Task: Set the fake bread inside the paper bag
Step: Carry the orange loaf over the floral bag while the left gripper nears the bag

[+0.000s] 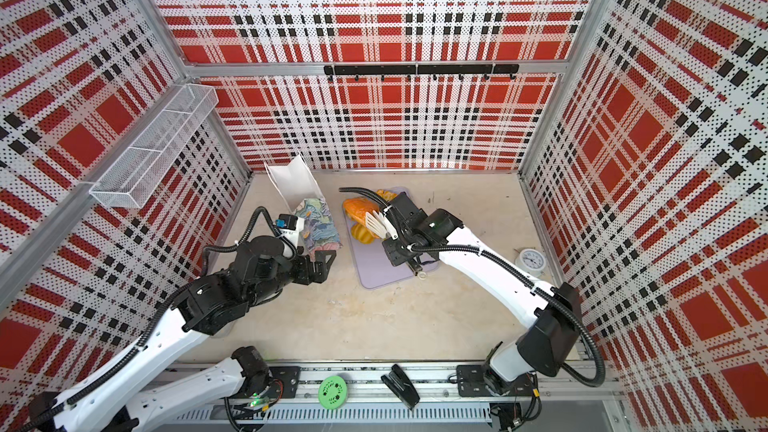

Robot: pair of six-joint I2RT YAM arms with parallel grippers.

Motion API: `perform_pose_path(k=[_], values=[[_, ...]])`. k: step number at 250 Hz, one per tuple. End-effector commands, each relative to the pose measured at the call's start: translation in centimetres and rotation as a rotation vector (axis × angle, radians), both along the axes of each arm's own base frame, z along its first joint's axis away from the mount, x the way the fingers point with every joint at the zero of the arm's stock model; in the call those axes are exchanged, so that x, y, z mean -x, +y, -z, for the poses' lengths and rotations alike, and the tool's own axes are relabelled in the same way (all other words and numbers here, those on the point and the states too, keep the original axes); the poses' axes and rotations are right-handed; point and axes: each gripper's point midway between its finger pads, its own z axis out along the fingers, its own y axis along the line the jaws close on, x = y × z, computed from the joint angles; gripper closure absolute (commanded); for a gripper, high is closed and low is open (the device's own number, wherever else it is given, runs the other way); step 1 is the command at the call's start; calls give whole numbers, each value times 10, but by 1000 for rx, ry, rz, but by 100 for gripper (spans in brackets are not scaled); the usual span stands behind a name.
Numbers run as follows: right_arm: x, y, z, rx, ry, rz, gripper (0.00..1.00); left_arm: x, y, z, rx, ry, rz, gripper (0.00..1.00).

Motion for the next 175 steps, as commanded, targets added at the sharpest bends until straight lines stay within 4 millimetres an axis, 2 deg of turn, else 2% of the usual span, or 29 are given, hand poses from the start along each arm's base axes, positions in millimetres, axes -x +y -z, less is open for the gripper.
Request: perform_pose_path(k=[1, 35, 112, 175], values=[[-9, 10, -42, -99, -96, -23, 80, 1, 8, -13, -18, -15, 15, 1], [-13, 17, -62, -144, -128, -31, 79, -1, 17, -22, -16, -25, -1, 1], [-20, 29, -94, -214, -179, -54, 79, -5, 37, -40, -13, -49, -47, 1], [-26, 51, -123, -303, -211, -107, 79, -12, 52, -53, -12, -61, -76, 1]])
